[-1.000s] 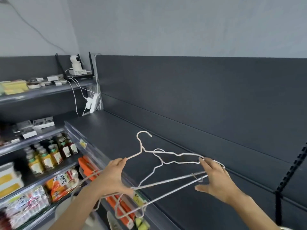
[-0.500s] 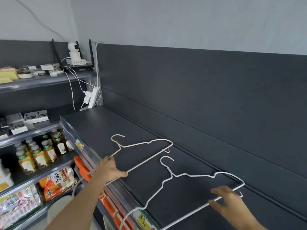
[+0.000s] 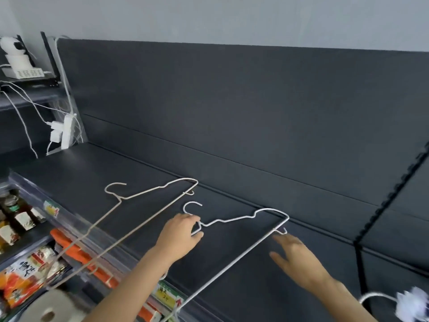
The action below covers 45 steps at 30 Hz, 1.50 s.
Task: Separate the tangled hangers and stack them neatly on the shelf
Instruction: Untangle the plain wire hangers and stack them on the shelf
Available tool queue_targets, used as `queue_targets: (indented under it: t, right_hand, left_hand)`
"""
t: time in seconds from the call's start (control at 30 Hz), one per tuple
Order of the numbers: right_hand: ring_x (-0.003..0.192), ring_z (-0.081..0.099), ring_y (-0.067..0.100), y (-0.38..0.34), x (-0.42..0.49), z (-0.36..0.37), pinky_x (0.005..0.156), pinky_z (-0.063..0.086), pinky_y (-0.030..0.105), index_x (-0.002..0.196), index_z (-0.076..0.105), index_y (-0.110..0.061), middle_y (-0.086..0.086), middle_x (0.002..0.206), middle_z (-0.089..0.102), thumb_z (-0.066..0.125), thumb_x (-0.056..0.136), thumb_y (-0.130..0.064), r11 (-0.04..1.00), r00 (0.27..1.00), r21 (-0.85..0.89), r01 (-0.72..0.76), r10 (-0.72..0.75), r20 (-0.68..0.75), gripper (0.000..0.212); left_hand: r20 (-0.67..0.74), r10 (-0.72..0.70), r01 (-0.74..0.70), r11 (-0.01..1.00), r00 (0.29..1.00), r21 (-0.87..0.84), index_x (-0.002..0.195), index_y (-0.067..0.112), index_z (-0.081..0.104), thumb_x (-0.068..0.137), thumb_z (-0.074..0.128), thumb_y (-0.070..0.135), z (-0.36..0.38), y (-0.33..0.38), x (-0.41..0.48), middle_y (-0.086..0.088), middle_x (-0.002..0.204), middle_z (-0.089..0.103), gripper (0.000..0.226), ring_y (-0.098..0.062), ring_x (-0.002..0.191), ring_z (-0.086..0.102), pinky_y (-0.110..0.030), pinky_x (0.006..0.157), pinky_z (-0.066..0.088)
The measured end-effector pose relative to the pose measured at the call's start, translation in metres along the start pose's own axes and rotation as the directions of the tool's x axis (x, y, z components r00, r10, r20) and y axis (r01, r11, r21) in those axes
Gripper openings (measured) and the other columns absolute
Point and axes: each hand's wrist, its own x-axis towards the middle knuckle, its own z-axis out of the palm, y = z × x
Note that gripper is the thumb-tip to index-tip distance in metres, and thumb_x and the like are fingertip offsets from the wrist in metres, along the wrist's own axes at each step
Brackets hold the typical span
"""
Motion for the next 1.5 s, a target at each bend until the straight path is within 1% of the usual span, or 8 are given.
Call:
queue_targets:
  t: [0.3,0.67,0.87,1.0,1.17,1.3,1.4,1.5]
  right_hand:
    - [0.130,0.034,0.020,0.063,-0.075,-0.028,0.107,0.031,0.033,0.142,0.025,-0.019,-0.001,0.143,0.035,0.040,0.094,-0.038,0.980,0.992,-0.157,-0.123,0.119,-0.038,0.054]
    - [0.124,0.041,0.023,0.173,-0.200,-0.075,0.102,0.036,0.033,0.136,0.036,-0.016,0.003,0.134,0.045,0.047,0.091,-0.034,0.964,0.953,-0.028,-0.265,0.257,-0.157,0.050]
    - [0.123,0.043,0.025,0.256,-0.277,-0.104,0.101,0.039,0.037,0.135,0.037,-0.016,0.005,0.129,0.048,0.047,0.091,-0.034,0.944,0.934,-0.004,-0.331,0.327,-0.144,0.049]
    - [0.121,0.045,0.025,0.299,-0.313,-0.115,0.098,0.041,0.036,0.133,0.040,-0.015,0.006,0.129,0.049,0.045,0.092,-0.034,0.935,0.927,0.002,-0.354,0.351,-0.132,0.045]
    - [0.113,0.052,0.023,0.330,-0.334,-0.117,0.093,0.046,0.035,0.125,0.049,-0.014,0.006,0.123,0.053,0.044,0.093,-0.029,0.935,0.929,0.021,-0.354,0.355,-0.102,0.036]
    - [0.113,0.050,0.024,0.337,-0.337,-0.113,0.093,0.045,0.035,0.119,0.053,-0.012,0.006,0.120,0.053,0.044,0.092,-0.028,0.940,0.937,0.010,-0.341,0.340,-0.083,0.033]
    - [0.115,0.049,0.023,0.337,-0.330,-0.113,0.094,0.044,0.035,0.119,0.052,-0.013,0.005,0.122,0.053,0.044,0.092,-0.031,0.935,0.933,-0.032,-0.353,0.350,-0.080,0.034]
    - [0.118,0.046,0.022,0.332,-0.318,-0.115,0.098,0.038,0.036,0.127,0.047,-0.017,0.003,0.126,0.052,0.046,0.090,-0.037,0.932,0.929,-0.023,-0.363,0.360,-0.088,0.042]
  left_hand:
    - [0.062,0.231,-0.229,0.972,0.971,-0.044,0.128,0.017,0.049,0.090,0.052,0.032,0.041,0.112,-0.014,0.000,0.124,0.058,0.041,-0.018,0.120,0.047,-0.029,0.098,0.039]
    - [0.128,0.384,-0.372,0.922,0.915,-0.106,0.130,0.018,0.047,0.093,0.048,0.029,0.087,0.270,-0.071,0.001,0.122,0.059,0.039,-0.015,0.118,0.047,-0.028,0.094,0.041]
    - [0.144,0.428,-0.415,0.903,0.892,-0.113,0.106,0.012,0.060,0.091,0.047,0.023,0.126,0.370,-0.110,-0.001,0.107,0.059,0.023,-0.023,0.105,0.055,-0.037,0.084,0.048]
    - [0.140,0.464,-0.448,0.884,0.875,-0.132,0.088,0.006,0.063,0.091,0.046,0.020,0.153,0.414,-0.123,0.000,0.080,0.058,0.021,-0.025,0.084,0.051,-0.036,0.074,0.043]
    - [0.113,0.497,-0.484,0.866,0.860,-0.127,0.112,0.015,0.065,0.092,0.048,0.019,0.179,0.440,-0.125,-0.001,0.115,0.064,0.027,-0.019,0.110,0.054,-0.031,0.089,0.044]
    - [0.126,0.476,-0.472,0.880,0.871,-0.060,0.125,0.023,0.054,0.091,0.053,0.026,0.193,0.440,-0.117,0.004,0.124,0.058,0.035,-0.017,0.113,0.054,-0.028,0.094,0.041]
    - [0.074,0.446,-0.433,0.889,0.892,-0.146,0.117,0.021,0.059,0.088,0.057,0.024,0.197,0.438,-0.112,0.003,0.112,0.063,0.029,-0.016,0.102,0.058,-0.027,0.086,0.043]
    - [0.006,0.431,-0.409,0.860,0.902,-0.306,0.099,0.018,0.066,0.086,0.060,0.021,0.194,0.437,-0.108,0.013,0.078,0.055,0.015,-0.006,0.081,0.051,-0.023,0.073,0.035]
